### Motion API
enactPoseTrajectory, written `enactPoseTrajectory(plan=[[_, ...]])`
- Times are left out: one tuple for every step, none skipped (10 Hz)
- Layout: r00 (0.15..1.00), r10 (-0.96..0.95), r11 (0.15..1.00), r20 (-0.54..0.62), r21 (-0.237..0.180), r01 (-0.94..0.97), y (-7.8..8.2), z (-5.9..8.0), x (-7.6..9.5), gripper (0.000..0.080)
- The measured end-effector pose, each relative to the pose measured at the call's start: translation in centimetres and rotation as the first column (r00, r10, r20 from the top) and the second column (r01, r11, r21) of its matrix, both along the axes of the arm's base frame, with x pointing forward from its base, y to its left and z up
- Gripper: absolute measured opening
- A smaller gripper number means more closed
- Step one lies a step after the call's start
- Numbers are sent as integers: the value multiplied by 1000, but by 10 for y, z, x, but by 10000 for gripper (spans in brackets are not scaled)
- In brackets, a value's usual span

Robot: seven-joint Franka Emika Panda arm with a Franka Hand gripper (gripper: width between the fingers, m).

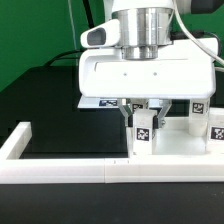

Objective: Assemble square table

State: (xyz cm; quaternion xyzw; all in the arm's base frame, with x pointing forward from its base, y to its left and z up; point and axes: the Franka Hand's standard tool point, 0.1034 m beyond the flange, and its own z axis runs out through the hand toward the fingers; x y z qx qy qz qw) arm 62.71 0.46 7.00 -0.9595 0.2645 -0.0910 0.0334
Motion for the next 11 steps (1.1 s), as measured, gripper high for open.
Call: enactPoseTrajectory(plan=[[981, -193, 980, -36, 32, 194, -2, 0, 0, 291], [925, -368, 926, -91, 57, 373, 0, 0, -2, 291], [823, -545, 818, -159, 112, 564, -1, -1, -2, 291], [760, -622, 748, -187, 143, 648, -4, -1, -2, 291], [750, -637, 737, -179, 145, 660, -4, -2, -2, 291], [691, -697, 676, -194, 144, 723, -2, -2, -2, 291], [646, -736, 630, -203, 144, 763, -2, -2, -2, 291], [596, -774, 579, -215, 144, 803, -2, -2, -2, 291], [506, -830, 486, -234, 142, 862, -2, -2, -2, 291], [384, -881, 366, -275, 118, 923, -3, -2, -5, 291], [197, -925, 175, -324, 97, 980, -5, -3, -7, 291]])
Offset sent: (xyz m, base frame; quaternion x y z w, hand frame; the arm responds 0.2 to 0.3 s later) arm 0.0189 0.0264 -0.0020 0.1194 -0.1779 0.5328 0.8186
